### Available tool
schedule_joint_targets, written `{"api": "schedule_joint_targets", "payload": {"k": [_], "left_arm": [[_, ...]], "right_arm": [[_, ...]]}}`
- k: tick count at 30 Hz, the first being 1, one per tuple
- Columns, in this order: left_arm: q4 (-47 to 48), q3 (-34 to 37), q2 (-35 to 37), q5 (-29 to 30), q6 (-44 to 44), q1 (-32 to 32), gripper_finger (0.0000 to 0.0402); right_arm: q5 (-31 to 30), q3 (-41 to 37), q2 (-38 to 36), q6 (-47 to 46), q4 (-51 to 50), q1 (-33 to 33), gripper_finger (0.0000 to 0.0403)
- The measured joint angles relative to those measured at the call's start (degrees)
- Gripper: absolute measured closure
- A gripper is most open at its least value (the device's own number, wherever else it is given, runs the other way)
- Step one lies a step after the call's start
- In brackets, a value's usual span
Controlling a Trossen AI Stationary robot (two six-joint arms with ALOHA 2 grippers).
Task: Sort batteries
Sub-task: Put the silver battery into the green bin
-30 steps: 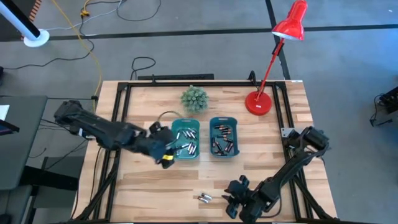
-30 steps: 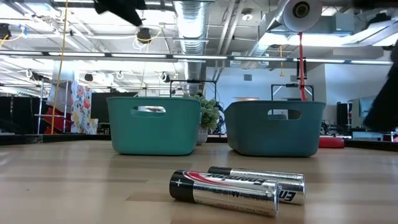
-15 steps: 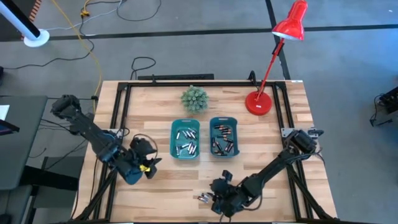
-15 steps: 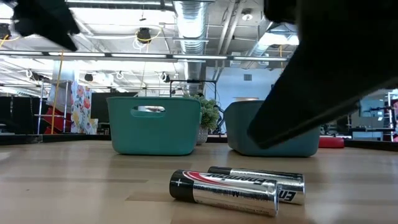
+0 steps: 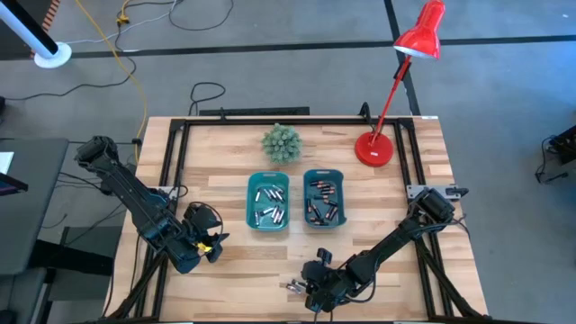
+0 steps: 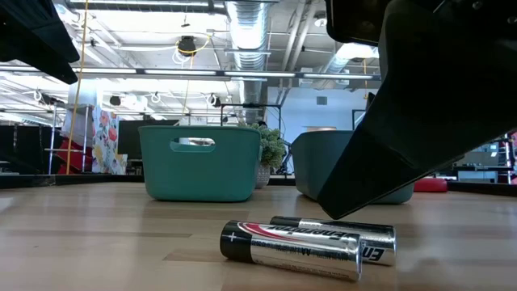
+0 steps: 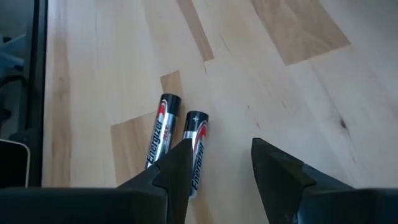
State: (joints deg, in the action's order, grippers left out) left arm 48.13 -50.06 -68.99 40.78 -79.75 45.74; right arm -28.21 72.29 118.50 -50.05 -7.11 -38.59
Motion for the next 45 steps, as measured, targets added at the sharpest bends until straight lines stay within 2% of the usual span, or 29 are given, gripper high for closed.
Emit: {"api": "schedule_joint_targets", "payload": {"k": [6,45], "left_arm": [[0.1,0.0,0.0,0.1,0.6,-0.1,0.0187],[0.5,0.0,0.0,0.8,0.5,-0.1,0.0187]], "right_arm": [[2.6,0.0,0.0,0.4,0.5,0.4,0.0223],[4.5,0.0,-0.1,-1.0,-0.3,0.5,0.0223]]}}
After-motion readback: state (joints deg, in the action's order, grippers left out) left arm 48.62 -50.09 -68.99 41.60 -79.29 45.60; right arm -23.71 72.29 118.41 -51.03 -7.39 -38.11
